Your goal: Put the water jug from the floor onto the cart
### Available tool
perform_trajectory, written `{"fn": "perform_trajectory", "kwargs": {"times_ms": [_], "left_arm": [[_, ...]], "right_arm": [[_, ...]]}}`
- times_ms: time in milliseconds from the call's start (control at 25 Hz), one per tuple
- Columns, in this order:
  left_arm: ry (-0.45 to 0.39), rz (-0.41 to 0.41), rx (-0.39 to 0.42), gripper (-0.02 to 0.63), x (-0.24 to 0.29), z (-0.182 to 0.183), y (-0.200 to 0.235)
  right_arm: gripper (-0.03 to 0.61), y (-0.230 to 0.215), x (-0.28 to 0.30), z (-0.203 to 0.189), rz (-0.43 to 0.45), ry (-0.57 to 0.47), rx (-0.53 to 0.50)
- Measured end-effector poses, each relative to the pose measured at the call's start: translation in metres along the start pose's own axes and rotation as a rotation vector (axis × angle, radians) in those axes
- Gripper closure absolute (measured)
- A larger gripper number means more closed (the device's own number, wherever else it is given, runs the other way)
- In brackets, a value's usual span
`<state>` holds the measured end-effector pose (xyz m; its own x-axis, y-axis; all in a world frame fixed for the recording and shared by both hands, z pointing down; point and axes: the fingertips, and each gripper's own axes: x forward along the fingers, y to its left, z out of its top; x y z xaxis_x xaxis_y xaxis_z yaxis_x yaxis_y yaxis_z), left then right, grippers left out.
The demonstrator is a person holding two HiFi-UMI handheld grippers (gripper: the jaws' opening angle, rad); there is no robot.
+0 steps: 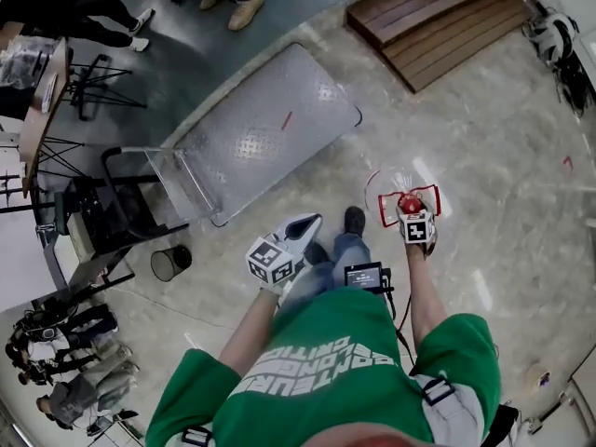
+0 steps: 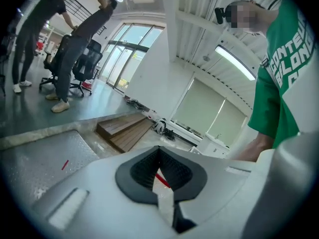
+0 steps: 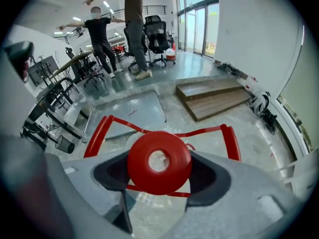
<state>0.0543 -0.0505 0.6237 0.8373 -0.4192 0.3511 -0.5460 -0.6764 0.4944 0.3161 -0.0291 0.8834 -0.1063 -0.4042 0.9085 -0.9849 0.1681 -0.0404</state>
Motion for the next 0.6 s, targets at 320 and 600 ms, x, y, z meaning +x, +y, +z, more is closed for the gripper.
{"fn": "perform_trajectory", "kwargs": {"times_ms": [320, 600], "left_arm": [[-0.120, 0.063, 0.010, 0.601, -0.036, 0.029, 0.010], [-0.237, 0.126, 0.036, 0.601, -0.055, 0.060, 0.023]], "right_arm": [[0.279, 0.010, -0.092, 0.123, 0.008, -0.266, -0.075], [0.279, 0.027, -0.177, 0.232, 0.056, -0.497, -0.145]]}}
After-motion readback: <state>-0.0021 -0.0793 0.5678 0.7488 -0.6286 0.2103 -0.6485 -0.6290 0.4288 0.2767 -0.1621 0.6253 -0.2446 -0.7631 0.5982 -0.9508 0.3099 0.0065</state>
